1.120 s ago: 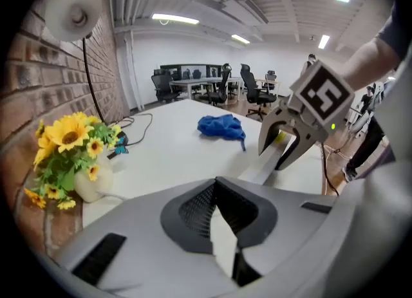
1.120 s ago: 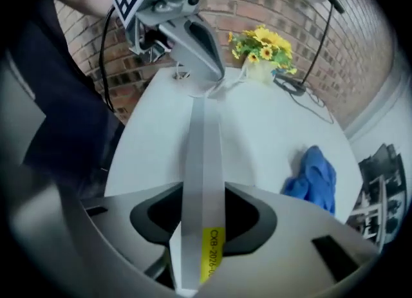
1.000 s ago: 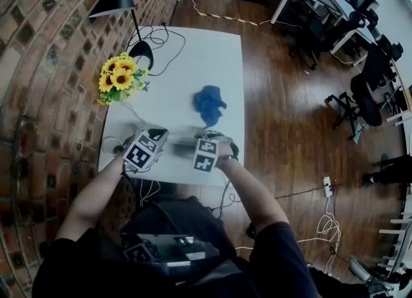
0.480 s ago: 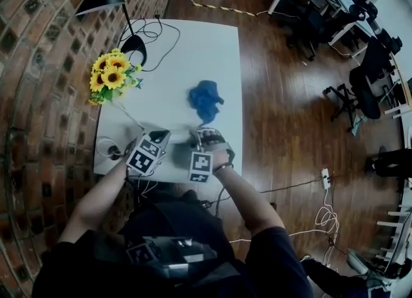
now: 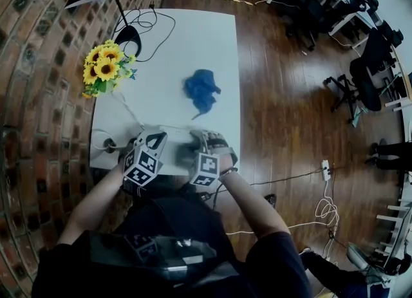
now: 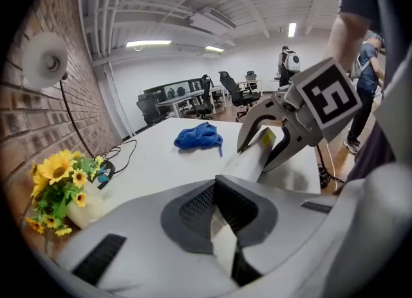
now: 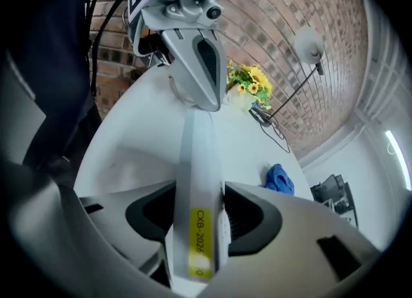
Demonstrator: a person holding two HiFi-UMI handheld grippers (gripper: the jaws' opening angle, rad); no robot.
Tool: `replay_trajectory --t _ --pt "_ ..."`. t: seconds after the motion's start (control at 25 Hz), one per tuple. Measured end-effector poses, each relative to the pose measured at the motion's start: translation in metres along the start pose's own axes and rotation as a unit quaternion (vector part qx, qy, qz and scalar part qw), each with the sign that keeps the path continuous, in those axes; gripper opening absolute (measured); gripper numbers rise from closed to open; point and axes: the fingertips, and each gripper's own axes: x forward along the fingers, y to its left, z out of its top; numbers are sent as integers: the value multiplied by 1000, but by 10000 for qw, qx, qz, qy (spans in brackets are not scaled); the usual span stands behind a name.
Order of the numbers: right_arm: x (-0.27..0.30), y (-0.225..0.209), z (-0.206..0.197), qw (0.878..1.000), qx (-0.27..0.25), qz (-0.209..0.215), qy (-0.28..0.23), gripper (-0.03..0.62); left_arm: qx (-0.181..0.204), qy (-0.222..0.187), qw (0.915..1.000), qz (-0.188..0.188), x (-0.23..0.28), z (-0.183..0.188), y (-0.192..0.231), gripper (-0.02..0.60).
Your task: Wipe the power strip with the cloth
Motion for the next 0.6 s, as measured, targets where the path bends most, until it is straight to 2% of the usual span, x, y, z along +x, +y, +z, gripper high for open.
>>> replay_trajectory --t 0.16,0.24,0.32,0.4,0.48,0.52,0.6 --pt "-28 22 -12 9966 399 622 -376 255 511 210 9985 47 -1 -18 -14 21" --pt "-44 24 -22 9915 860 860 -472 265 496 297 9983 107 0 -31 -19 21" --pt "-59 15 -23 9823 1582 841 -554 264 241 278 9991 207 1 -36 -19 23" --pt "-68 7 -16 9669 2353 729 -667 264 -120 299 9991 273 2 -34 -16 23" --pt "-68 11 -11 9540 2842 716 -625 264 -468 299 9976 404 2 -33 -14 23" --pt "-65 18 -11 9539 2868 714 -527 264 -645 274 9963 500 2 -32 -13 23" --pt "-55 27 -15 9662 2502 540 -292 260 -1068 206 9919 650 0 -31 -12 25"
